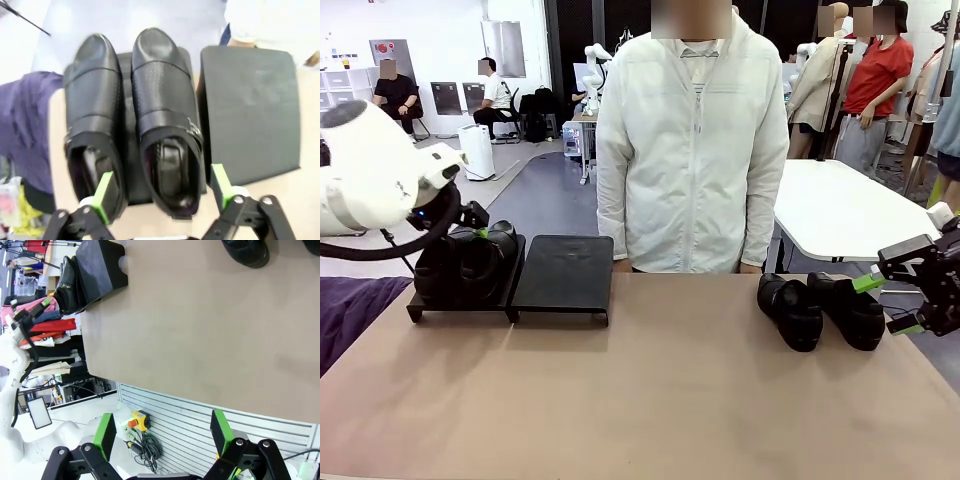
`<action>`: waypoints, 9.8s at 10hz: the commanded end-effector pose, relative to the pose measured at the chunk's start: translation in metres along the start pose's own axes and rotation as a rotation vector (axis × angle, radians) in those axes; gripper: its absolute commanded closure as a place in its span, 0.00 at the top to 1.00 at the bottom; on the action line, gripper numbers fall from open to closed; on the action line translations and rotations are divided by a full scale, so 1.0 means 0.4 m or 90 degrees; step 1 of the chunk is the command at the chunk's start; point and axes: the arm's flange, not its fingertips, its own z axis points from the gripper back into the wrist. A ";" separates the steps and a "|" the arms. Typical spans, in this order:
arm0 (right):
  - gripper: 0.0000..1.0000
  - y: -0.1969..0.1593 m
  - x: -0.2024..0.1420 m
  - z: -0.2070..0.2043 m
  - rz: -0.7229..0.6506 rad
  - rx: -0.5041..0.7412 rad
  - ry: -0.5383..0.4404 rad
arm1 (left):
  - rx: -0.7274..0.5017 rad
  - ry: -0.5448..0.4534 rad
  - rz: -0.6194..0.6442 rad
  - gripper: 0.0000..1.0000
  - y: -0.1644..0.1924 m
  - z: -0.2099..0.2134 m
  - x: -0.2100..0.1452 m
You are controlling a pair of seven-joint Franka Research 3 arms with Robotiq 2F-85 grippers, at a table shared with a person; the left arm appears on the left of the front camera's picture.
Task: Organize the shoes by placing them on the stand.
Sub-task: Place the Shoe from the middle of the table onto the Shoes Stand, then pick up one Shoe and place it in the middle of the table.
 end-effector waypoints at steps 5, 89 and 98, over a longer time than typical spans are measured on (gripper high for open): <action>1.00 -0.001 0.001 0.010 0.007 -0.008 0.004 | -0.241 0.236 0.039 1.00 -0.034 0.393 -0.246; 0.00 0.400 -0.195 -0.784 0.128 -0.178 0.095 | -0.405 0.226 0.131 1.00 0.080 0.409 -0.479; 1.00 0.353 -0.129 -0.863 0.130 -0.196 0.138 | -0.405 0.226 0.131 1.00 0.080 0.409 -0.479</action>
